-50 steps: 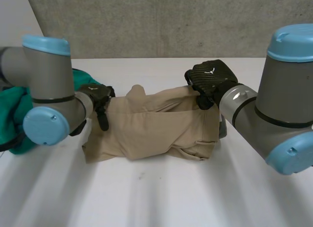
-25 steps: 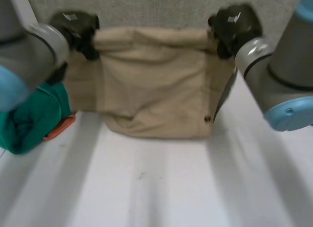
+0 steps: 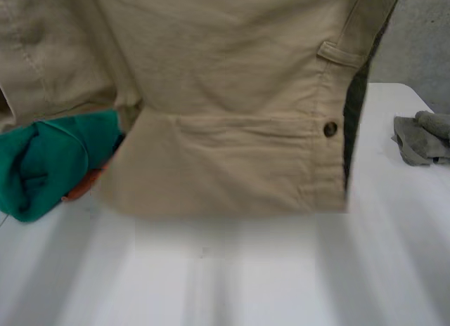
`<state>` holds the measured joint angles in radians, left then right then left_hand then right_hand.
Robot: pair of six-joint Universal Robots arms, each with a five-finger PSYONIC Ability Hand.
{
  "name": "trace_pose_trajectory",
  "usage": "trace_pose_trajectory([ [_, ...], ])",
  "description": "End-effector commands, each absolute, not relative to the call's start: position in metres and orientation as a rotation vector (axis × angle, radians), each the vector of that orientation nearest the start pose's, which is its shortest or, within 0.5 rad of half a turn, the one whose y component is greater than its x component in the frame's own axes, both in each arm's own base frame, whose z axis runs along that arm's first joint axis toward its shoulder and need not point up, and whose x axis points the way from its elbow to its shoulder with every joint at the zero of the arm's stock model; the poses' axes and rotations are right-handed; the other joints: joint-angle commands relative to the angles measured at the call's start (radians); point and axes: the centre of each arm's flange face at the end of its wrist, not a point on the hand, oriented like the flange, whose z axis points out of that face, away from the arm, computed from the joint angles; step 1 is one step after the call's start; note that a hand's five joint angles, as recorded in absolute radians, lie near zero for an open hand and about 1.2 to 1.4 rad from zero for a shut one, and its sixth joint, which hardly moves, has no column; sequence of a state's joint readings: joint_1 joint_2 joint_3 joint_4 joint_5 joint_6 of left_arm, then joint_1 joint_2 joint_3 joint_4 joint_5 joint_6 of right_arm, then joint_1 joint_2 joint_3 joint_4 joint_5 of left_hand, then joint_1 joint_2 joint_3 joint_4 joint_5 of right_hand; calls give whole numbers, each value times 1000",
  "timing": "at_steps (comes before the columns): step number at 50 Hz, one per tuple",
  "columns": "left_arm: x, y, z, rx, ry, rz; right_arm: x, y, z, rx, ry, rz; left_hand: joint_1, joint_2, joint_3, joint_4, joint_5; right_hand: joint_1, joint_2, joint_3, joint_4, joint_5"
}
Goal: Fold the laundry.
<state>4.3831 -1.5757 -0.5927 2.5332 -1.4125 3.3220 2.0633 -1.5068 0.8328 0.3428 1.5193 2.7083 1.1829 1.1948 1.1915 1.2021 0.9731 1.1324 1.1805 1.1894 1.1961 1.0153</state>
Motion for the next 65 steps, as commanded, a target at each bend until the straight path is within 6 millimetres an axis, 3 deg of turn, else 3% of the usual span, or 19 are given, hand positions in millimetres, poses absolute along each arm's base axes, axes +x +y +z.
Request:
trace_pose_trajectory([
  [1,-251,-256,472,746,1954,-2595,280,-243,432,-863,1716,-2374,213,201,205,194,249,264,216,207,200,206],
  [4,-266,-282,447,777,1985,-2553,293,-273,395,-830,1817,-2298,213,201,205,194,249,264,216,207,200,206],
  [5,-276,-299,430,795,1988,-2534,300,-286,374,-824,1868,-2263,213,201,205,194,249,264,216,207,200,206],
  [12,-319,-361,346,859,2005,-2505,323,-336,288,-771,1987,-2247,213,201,205,194,249,264,216,207,200,206],
  [16,-339,-389,309,852,1938,-2567,333,-363,257,-675,1924,-2380,213,201,205,194,249,264,216,207,200,206],
  [19,-346,-402,296,813,1889,-2611,341,-375,243,-644,1839,-2493,213,201,205,194,249,264,216,207,200,206],
  [20,-351,-407,289,801,1871,-2637,347,-383,232,-642,1768,-2568,-10,-22,-19,-29,25,252,204,195,188,194],
  [22,-357,-409,285,802,1857,-2661,352,-392,223,-651,1687,-2654,-538,-550,-547,-557,-503,-669,-717,-726,-732,-726],
  [23,-359,-409,282,805,1858,-2666,355,-395,217,-658,1657,-2690,-837,-849,-846,-856,-802,-958,-1006,-1015,-1022,-1015],
  [24,-363,-408,280,808,1858,-2668,357,-400,208,-684,1634,-2760,-1008,-1020,-1017,-1028,-973,-958,-1006,-1015,-1022,-1015],
  [26,-365,-407,280,794,1861,-2666,356,-404,200,-727,1654,-2803,-1008,-1020,-1017,-1028,-973,-958,-1006,-1015,-1022,-1015],
  [30,-350,-410,287,676,1905,-2599,344,-408,208,-710,1707,-2831,-1008,-1020,-1017,-1028,-973,-958,-1006,-1015,-1022,-1015],
  [36,-324,-390,315,555,2026,-2462,325,-391,257,-649,1731,-2667,-1008,-1020,-1017,-1028,-973,-958,-1006,-1015,-1022,-1015],
  [42,-302,-348,321,610,2271,-2203,315,-356,278,-907,1814,-2347,-1008,-1020,-1017,-1028,-973,-958,-1006,-1015,-1022,-1015],
  [43,-293,-334,316,635,2354,-2098,311,-346,279,-973,1859,-2251,-1008,-1020,-1017,-1028,-973,-958,-1006,-1015,-1022,-1015],
  [50,-263,-281,288,722,2606,-1730,288,-310,257,-1131,2112,-1865,-1008,-1020,-1017,-1028,-973,-958,-1006,-1015,-1022,-1015],
  [56,-237,-238,245,815,2760,-1430,272,-279,216,-1285,2223,-1564,-1008,-1020,-1017,-1028,-973,-849,-898,-907,-913,-907],
  [60,-229,-220,222,910,2763,-1371,268,-268,186,-1412,2190,-1488,-1008,-1020,-1017,-1028,-973,-750,-798,-807,-813,-807],
  [65,-228,-220,202,963,2676,-1473,268,-269,157,-1503,2133,-1532,-1008,-1020,-1017,-1028,-973,-503,-551,-560,-567,-560],
])
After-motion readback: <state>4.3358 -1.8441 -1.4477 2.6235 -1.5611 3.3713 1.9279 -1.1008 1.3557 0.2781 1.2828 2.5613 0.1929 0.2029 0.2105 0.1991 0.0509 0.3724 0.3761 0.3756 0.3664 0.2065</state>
